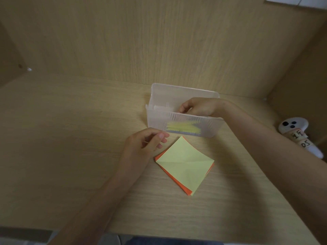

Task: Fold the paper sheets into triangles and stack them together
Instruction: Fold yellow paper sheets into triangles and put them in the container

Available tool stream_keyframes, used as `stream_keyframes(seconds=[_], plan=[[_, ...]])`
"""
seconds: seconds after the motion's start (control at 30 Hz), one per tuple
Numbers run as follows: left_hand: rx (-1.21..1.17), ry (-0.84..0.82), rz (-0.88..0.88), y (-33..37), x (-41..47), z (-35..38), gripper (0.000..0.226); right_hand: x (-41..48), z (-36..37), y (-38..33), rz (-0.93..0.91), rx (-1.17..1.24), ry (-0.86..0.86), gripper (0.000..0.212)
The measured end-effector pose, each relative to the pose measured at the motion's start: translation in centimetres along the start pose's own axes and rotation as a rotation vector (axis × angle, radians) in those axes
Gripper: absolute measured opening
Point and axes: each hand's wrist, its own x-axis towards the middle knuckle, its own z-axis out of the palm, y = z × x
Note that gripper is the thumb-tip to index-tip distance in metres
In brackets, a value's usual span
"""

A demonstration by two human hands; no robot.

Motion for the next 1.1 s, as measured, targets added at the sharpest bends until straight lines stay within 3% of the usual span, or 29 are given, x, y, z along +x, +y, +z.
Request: stream_keyframes(seconds=[0.4,0.7,0.8,0.97,1.1], plan=[[0.037,-0.002,-0.017,-0.1,0.0,0.0,0.021,-0.5,0.0,0.9,0.009,-0.041,-0.016,0.015],[0.07,-0.011,-0.025,-0.2,0.0,0.0,0.019,-1.4,-0.2,0.5,-0.09,0.09,0.066,0.014],[0.056,-0.025,-0.023,-0.3,0.0,-0.1,0.018,-1.6,-0.6,0.4,-0.108,0.096,0.128,0.025],[0.166,-0.085,-0.035,-0.6,-0.4,0.3,0.009,-3.9,-0.9,-0.6,-0.205,0.291,0.361,0.014],[0.345,-0.152,0.033,-1.3,-0.5,0.6,0.038,-7.8,1.0,-1.8,-0.275,0.452,0.518,0.01]])
